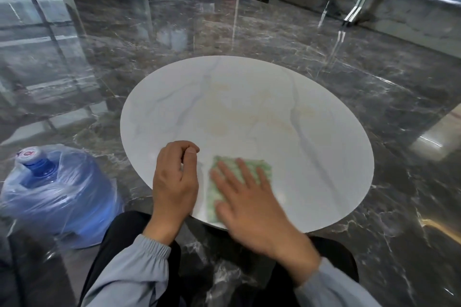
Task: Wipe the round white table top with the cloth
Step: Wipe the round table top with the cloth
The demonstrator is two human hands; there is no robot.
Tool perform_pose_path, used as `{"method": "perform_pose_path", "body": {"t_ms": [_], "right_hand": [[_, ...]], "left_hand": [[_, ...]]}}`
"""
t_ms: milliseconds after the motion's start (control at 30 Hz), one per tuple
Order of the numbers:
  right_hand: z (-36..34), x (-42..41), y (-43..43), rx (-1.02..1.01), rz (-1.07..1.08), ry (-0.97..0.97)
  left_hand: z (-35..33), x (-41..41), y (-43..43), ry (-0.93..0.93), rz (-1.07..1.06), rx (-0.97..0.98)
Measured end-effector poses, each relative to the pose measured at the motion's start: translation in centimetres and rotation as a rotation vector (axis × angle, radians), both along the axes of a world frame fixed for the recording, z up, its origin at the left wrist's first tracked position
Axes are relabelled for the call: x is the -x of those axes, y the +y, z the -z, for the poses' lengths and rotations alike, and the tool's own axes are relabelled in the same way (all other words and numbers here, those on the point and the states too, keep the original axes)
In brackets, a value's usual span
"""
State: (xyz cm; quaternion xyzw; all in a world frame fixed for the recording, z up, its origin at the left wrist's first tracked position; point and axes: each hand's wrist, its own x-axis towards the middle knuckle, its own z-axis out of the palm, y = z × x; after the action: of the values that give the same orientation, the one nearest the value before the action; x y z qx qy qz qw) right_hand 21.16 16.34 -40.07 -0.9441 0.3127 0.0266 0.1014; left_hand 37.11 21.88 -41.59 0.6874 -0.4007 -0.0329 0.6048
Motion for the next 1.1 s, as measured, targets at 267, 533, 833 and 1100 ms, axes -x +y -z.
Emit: {"method": "perform_pose_path", "body": {"t_ms": [267, 533, 833, 1100], "right_hand": [[0.2, 1.5, -1.6, -0.021, -0.011, -0.018], [0.1, 4.5, -7.3, 0.01, 0.357, 0.02], [-0.3, -0.1, 2.1, -0.013, -0.139, -0.032], [0.0, 2.6, -4.6, 0.02, 0.248, 0.063]], "left_hand": [[0.1, -0.6, 0.1, 0.103, 0.057, 0.044], [0.1, -0.4, 0.1, 0.136, 0.04, 0.052], [0.0, -1.3, 0.5, 0.413, 0.034, 0.25], [-1.4, -6.3, 1.1, 0.237, -0.094, 0.192]]}}
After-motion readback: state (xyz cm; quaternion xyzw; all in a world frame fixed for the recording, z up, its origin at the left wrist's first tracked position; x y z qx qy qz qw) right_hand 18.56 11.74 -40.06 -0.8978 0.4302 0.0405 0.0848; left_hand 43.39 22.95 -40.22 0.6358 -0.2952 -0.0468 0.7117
